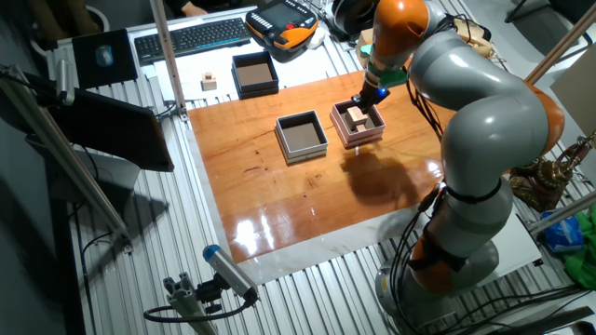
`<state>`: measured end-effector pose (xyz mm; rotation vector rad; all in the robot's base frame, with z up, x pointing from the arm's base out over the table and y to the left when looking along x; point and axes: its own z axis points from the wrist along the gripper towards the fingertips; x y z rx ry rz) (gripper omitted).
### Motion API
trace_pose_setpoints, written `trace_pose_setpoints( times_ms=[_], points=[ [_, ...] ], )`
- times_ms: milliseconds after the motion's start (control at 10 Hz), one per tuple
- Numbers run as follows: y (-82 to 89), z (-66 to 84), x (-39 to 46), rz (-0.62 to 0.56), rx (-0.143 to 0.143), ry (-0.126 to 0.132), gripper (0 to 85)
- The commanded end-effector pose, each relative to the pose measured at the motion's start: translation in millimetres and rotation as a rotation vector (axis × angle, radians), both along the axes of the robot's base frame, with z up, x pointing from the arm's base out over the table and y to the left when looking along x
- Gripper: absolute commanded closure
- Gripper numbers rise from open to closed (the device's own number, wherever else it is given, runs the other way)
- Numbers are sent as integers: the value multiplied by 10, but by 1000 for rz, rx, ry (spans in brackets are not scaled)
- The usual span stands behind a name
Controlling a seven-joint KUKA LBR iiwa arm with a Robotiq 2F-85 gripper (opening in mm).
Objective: Move an object from one box to another
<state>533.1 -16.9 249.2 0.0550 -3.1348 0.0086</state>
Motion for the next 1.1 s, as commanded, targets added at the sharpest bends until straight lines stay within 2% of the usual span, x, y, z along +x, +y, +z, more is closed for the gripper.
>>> trace_pose_setpoints(
  times_ms=[0,1000],
  points=[
    [-17,-11,-4,-1,1,-2,850],
    [4,-44,-22,-2,-4,-17,850]
  ],
)
